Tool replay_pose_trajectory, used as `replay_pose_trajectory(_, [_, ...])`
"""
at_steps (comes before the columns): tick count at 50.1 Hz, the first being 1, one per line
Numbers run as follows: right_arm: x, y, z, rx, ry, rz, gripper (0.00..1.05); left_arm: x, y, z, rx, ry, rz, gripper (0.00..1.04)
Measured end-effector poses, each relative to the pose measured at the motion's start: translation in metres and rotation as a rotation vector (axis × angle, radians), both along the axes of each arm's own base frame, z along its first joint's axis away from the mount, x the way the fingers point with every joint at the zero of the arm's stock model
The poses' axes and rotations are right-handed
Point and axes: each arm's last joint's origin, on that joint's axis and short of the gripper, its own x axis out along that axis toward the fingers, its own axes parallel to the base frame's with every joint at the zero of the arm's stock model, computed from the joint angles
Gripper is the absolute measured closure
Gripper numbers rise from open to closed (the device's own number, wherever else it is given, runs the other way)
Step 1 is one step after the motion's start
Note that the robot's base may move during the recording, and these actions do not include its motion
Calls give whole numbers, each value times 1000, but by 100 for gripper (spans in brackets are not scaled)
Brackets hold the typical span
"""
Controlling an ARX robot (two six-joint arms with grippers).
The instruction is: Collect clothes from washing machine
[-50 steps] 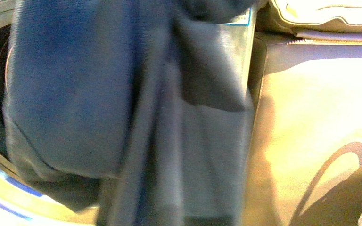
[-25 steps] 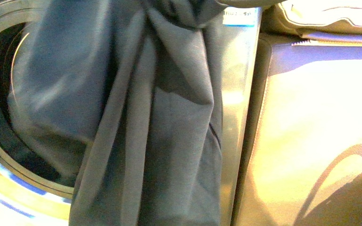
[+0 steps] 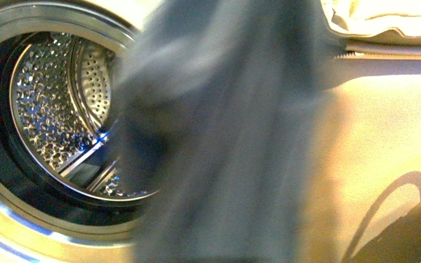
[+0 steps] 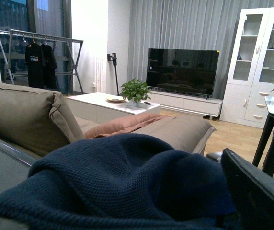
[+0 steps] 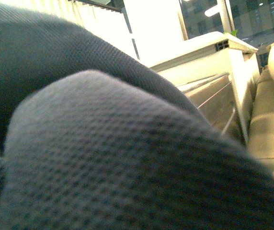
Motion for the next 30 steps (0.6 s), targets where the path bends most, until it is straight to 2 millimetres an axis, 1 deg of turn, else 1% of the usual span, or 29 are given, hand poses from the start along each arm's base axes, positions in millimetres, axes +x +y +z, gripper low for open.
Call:
replay_pose_trajectory(5, [-12, -28, 20, 9, -18, -32, 98, 0, 0, 0, 0, 0, -1, 5])
replay_pose_trajectory(9, [-19, -47, 34, 18, -33, -58, 98, 0, 0, 0, 0, 0, 0, 7])
replay_pose_trajectory(14, [-30, -75, 58, 27, -73, -117, 98, 0, 0, 0, 0, 0, 0, 7])
replay_pose_trajectory(15, [-31, -78, 60, 28, -77, -119, 98, 0, 0, 0, 0, 0, 0, 7])
replay_pose_trajectory(17, [-36, -88, 70, 27, -94, -144, 98, 0, 0, 0, 0, 0, 0, 7])
replay_pose_trajectory(19, [-44, -102, 85, 27, -120, -182, 98, 0, 0, 0, 0, 0, 0, 7])
replay_pose_trajectory(21, [-50, -109, 94, 22, -135, -206, 98, 0, 0, 0, 0, 0, 0, 7])
replay_pose_trajectory(25, [-70, -127, 119, 5, -179, -278, 98, 0, 0, 0, 0, 0, 0, 7])
replay_pose_trajectory(30, [-84, -138, 134, -26, -187, -326, 98, 0, 0, 0, 0, 0, 0, 7])
